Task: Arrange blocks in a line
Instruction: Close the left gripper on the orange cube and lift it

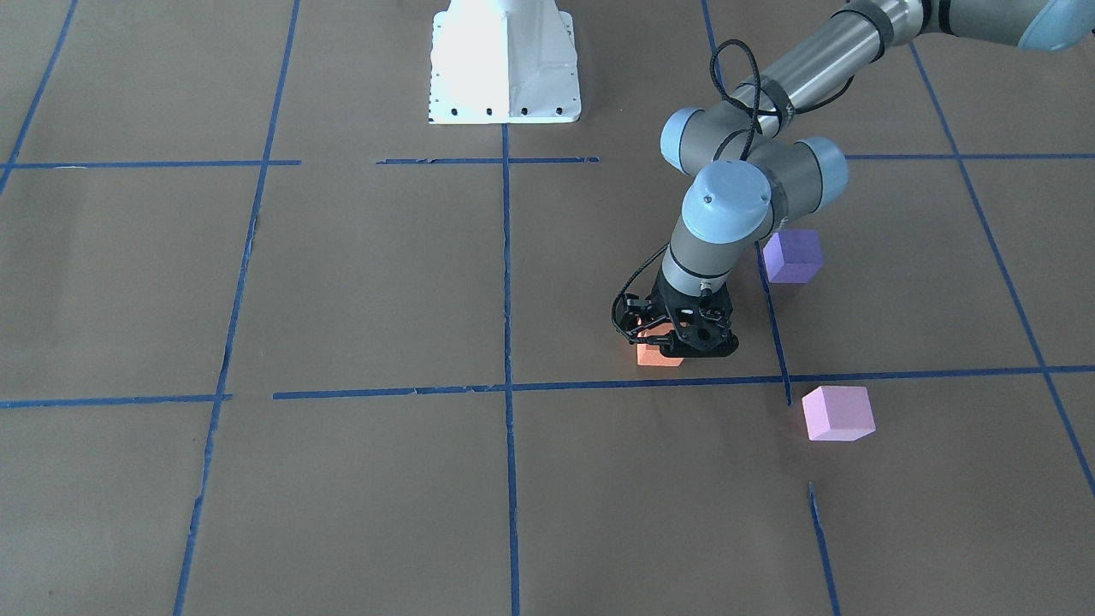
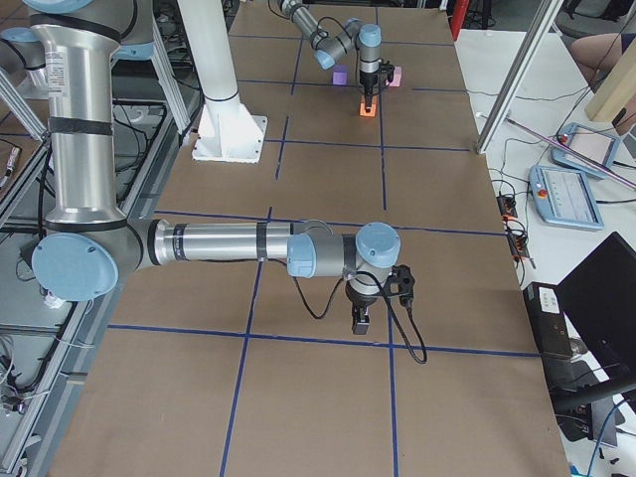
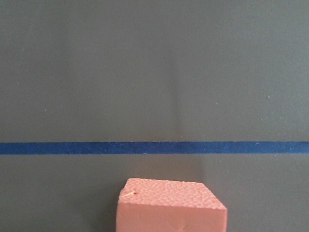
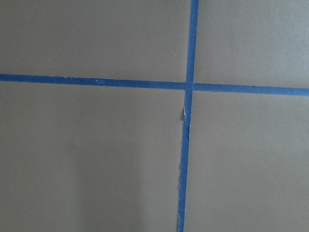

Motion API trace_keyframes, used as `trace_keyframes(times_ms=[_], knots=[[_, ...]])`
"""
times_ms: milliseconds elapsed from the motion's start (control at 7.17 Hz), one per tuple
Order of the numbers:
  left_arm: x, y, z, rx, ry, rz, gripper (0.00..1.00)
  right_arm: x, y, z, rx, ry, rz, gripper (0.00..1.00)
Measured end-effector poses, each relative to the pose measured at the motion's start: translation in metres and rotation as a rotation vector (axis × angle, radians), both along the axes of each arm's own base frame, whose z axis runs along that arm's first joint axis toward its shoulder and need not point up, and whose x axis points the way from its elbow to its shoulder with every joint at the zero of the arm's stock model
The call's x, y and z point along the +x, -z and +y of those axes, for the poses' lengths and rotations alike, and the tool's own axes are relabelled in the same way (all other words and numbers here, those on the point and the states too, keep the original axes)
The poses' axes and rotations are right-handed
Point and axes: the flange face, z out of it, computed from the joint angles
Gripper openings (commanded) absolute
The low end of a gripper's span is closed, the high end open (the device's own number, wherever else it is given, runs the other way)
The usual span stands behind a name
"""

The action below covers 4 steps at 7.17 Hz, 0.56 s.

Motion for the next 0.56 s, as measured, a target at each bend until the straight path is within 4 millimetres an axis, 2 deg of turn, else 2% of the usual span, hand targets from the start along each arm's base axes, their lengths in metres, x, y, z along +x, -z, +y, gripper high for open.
trace_keyframes(times_ms=[140,279,419,558], knots=[[0.002,-0.002,0.0,0.005,-0.002,0.006,0.32,0.0,0.0,0.0,0.0,0.0,0.0,1.0],[0.004,-0.003,0.0,0.008,-0.003,0.01,0.19,0.0,0.0,0.0,0.0,0.0,0.0,1.0],[0.001,0.001,0.0,0.013,-0.002,0.017,0.18,0.0,0.0,0.0,0.0,0.0,0.0,1.0],[-0.014,0.014,-0.004,0.024,0.01,0.033,0.19,0.0,0.0,0.0,0.0,0.0,0.0,1.0]])
